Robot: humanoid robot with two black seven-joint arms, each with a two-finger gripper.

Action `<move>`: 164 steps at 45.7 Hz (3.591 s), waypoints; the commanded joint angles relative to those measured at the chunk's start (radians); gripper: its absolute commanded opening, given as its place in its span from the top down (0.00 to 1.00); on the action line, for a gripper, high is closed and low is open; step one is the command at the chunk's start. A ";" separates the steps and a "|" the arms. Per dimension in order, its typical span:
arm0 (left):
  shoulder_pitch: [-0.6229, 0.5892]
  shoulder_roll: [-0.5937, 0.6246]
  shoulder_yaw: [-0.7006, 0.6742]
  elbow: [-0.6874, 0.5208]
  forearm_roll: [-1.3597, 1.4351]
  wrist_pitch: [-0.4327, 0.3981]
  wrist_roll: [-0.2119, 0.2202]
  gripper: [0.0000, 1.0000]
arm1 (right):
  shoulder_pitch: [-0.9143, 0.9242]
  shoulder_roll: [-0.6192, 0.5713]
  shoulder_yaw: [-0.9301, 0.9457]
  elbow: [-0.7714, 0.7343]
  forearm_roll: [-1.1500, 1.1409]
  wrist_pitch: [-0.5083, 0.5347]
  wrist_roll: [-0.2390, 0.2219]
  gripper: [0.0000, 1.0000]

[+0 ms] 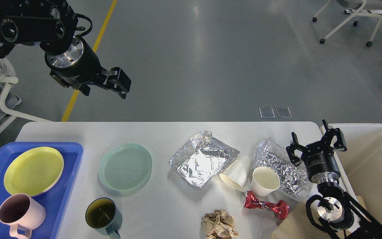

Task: Tidy desktop
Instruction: 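Move the left gripper down toward the dark green mug, then grasp the dark green mug with the left gripper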

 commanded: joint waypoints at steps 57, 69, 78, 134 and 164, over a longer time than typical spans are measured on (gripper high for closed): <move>-0.140 0.015 0.118 -0.360 -0.261 -0.020 0.023 0.04 | 0.000 0.000 0.000 0.001 0.000 0.000 0.000 0.00; 0.002 0.052 0.069 -0.357 -0.201 0.033 0.026 0.04 | 0.000 0.000 0.000 0.001 0.000 0.000 0.000 0.00; 0.140 0.040 0.059 -0.357 -0.174 0.144 0.026 0.04 | -0.002 0.000 0.000 0.001 0.000 0.000 0.000 0.00; 0.776 0.043 -0.053 -0.094 0.254 0.507 0.028 0.27 | -0.002 0.000 0.000 0.001 0.000 0.000 0.000 0.00; 0.777 0.055 -0.063 -0.094 0.254 0.388 0.026 1.00 | -0.002 0.000 0.000 0.001 0.000 0.000 0.000 0.00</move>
